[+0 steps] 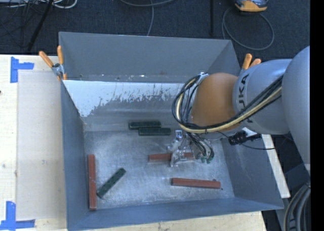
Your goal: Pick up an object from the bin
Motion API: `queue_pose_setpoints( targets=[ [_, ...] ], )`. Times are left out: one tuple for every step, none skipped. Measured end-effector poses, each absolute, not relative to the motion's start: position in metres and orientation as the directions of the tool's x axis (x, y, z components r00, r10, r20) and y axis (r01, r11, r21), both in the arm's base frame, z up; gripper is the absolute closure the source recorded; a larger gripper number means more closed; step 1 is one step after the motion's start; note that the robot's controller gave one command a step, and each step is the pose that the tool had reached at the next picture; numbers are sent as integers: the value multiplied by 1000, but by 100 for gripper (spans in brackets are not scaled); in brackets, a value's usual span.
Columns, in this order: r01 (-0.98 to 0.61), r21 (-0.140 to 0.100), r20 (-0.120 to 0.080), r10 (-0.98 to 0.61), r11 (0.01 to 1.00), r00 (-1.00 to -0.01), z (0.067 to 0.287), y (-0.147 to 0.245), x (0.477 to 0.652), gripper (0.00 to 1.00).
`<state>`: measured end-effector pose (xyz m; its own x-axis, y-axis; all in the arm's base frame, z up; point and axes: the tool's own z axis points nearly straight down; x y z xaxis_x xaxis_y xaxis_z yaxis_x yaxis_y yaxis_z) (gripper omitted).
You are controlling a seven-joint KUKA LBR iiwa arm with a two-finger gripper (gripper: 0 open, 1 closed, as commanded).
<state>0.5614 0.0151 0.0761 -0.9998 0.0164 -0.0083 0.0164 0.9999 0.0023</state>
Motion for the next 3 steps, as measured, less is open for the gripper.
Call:
queue_pose_setpoints(
  targets=[
    [16, 2, -7, 16, 1000, -1000, 78, 15, 561, 100],
    [-39, 0, -1, -39, 999, -999, 120, 13, 560, 100],
    [-272, -2, -7, -272, 962, -962, 296, -7, 543, 100]
  ],
)
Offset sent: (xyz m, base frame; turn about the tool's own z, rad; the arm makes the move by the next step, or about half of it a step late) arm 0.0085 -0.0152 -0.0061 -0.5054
